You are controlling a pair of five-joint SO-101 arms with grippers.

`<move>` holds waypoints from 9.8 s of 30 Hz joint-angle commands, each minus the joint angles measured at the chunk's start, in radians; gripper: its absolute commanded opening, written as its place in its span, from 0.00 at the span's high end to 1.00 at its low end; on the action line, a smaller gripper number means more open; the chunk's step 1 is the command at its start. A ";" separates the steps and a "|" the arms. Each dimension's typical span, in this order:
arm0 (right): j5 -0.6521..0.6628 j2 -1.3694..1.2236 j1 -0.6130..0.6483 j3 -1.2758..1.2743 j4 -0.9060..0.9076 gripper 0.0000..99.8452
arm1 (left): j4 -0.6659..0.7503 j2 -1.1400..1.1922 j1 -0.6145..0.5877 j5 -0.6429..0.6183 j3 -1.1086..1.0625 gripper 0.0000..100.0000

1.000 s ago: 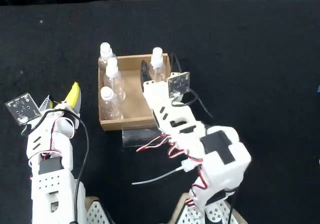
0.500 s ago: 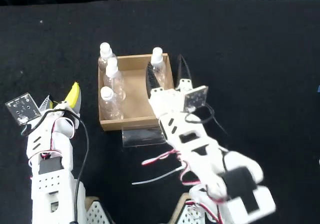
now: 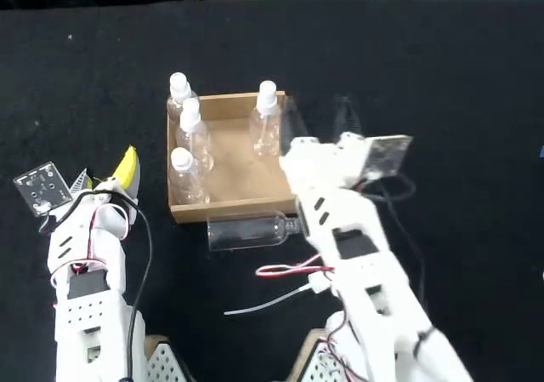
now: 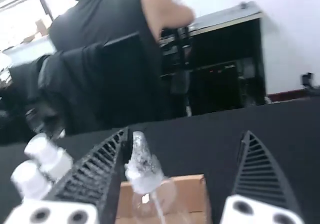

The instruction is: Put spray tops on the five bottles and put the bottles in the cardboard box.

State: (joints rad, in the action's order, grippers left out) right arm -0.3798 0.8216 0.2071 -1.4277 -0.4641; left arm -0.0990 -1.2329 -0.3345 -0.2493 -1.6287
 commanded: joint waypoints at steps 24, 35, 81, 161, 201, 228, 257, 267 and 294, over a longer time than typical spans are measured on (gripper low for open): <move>-0.216 0.214 -0.040 0.743 1.402 0.70 | 0.155 -0.003 -0.002 -0.005 -0.048 0.70; 0.112 0.133 -0.023 0.829 1.613 0.70 | 0.155 -0.003 -0.005 -0.008 -0.048 0.70; -0.308 -0.216 0.747 0.331 0.997 0.95 | 0.161 -0.003 -0.220 -0.233 -0.012 0.70; -0.130 -0.243 0.109 0.346 1.387 0.95 | 0.161 -0.003 -0.217 -0.233 -0.013 0.70; 0.164 -0.512 0.026 0.846 1.376 0.89 | 0.157 -0.003 -0.189 -0.232 -0.013 0.70; 0.215 -0.754 0.025 0.797 1.283 0.98 | 0.157 -0.003 -0.188 -0.184 -0.015 0.70; 0.256 -0.611 0.031 0.656 1.287 0.99 | 0.157 -0.003 -0.188 -0.184 -0.016 0.70; 0.334 -0.604 0.026 0.657 1.289 0.99 | 0.157 -0.003 -0.188 -0.184 -0.016 0.70; 0.077 -0.268 -0.233 1.136 1.886 0.81 | 0.157 -0.003 -0.188 -0.184 -0.018 0.70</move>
State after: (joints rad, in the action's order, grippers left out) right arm -0.2140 0.4933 0.1442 -0.3736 1.3694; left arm 0.0391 -1.2329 -0.5355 -0.4381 -1.6625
